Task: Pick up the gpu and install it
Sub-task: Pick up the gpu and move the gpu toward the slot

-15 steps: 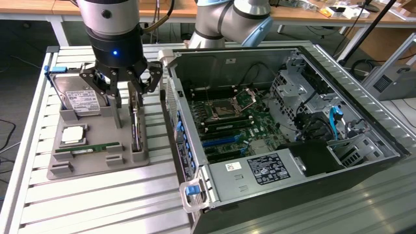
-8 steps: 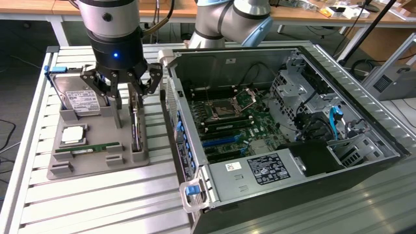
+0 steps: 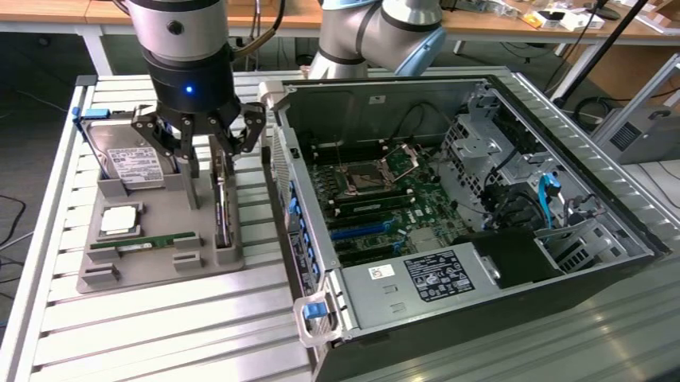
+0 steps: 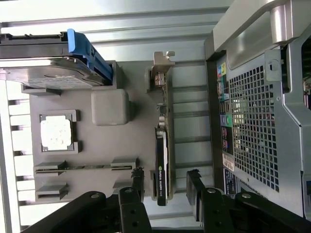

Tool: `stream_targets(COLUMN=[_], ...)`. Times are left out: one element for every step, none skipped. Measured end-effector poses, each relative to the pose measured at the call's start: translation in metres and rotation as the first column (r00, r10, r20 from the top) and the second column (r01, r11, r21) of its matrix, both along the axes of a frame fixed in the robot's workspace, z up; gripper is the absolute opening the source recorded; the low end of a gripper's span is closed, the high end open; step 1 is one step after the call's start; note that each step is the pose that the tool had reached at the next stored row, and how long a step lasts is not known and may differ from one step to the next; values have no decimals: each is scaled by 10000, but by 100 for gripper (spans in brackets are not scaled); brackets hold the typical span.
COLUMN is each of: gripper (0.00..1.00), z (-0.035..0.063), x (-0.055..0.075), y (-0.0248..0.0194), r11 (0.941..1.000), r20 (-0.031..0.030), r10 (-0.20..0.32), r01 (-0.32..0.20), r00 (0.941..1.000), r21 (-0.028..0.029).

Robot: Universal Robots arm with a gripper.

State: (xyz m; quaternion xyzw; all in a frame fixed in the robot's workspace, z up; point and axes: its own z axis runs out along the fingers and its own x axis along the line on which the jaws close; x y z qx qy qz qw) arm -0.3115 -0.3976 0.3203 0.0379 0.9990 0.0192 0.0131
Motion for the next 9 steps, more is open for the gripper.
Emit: stream_targets(gripper=[48, 48, 48, 48, 48, 48, 48, 48, 48], z=[-1, -2, -2, -2, -2, -3, -3, -4, -4], x=[0, 0, 0, 0, 0, 0, 0, 0, 0], y=[8, 16, 30, 44, 56, 66, 73, 79, 87], r11=[10000, 10000, 10000, 10000, 10000, 10000, 10000, 10000, 10000], r20=[1, 2, 1, 1, 0, 0, 1, 2, 1], r10=[1, 1, 1, 2, 2, 2, 2, 2, 2], r01=[-1, -1, -1, -2, -2, -2, -2, -2, -2], r00=[10000, 10000, 10000, 10000, 10000, 10000, 10000, 10000, 10000], r21=[0, 0, 0, -1, -2, -3, -2, -3, -3])
